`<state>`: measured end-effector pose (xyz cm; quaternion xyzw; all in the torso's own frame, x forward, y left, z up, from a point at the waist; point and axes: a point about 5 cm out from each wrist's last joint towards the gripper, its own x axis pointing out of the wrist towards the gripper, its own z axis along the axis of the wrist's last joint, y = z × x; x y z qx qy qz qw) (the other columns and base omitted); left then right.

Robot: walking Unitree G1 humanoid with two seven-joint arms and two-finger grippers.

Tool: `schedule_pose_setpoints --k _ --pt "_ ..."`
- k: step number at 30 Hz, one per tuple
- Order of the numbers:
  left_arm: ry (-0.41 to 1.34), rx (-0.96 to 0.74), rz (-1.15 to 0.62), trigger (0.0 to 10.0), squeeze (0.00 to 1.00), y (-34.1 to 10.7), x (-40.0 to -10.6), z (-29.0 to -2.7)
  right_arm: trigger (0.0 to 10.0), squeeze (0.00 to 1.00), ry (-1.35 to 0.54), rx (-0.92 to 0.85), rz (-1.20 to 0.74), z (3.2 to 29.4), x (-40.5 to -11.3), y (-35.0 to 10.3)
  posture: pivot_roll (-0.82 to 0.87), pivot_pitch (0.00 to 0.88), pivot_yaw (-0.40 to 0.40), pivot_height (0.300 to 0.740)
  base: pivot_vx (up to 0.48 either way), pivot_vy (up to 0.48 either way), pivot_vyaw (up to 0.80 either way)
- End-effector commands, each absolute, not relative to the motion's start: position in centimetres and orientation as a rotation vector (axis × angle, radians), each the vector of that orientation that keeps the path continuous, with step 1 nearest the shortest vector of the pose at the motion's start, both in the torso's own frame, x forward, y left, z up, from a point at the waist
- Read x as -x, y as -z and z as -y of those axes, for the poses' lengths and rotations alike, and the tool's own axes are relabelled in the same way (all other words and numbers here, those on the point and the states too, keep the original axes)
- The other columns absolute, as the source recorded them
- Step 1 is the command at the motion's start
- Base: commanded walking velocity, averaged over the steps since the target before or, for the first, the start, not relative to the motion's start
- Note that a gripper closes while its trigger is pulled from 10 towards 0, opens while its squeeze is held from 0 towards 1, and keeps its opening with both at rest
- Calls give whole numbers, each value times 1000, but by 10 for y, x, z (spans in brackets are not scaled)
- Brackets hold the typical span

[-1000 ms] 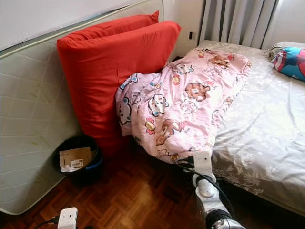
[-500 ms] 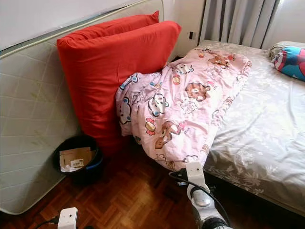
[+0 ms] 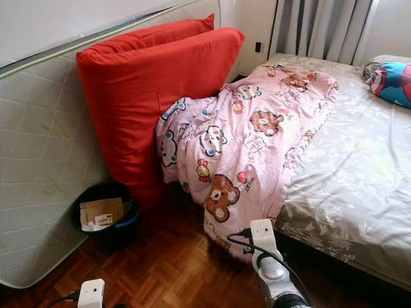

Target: Clean up the room

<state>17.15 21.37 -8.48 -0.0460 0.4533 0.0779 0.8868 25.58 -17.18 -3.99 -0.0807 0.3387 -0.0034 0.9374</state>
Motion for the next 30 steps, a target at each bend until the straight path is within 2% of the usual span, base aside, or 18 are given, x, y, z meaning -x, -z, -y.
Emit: schedule_pose_setpoints --k 1,6,13,19,23,30 --pt "-157 76 -958 10000 0 85 -170 -217 10000 0 6 95 -771 170 -238 54 63 16 51 740 0 0 0" --pt "-161 79 -959 10000 0 85 -170 -217 10000 0 133 -38 -891 185 -206 73 59 17 51 740 0 0 0" --pt "-143 47 -969 10000 0 85 -170 -218 10000 0 195 -76 -978 196 -171 89 55 14 54 740 0 0 0" --pt "-151 46 -975 10000 0 85 -169 -219 10000 0 204 -97 -993 194 -162 93 54 11 59 740 0 0 0" --pt "-158 51 -977 10000 0 85 -169 -219 10000 0 152 -36 -990 192 -163 93 58 0 57 740 0 0 0" --pt "-152 52 -977 10000 0 85 -170 -218 10000 0 137 -24 -970 189 -170 90 56 0 53 740 0 0 773"
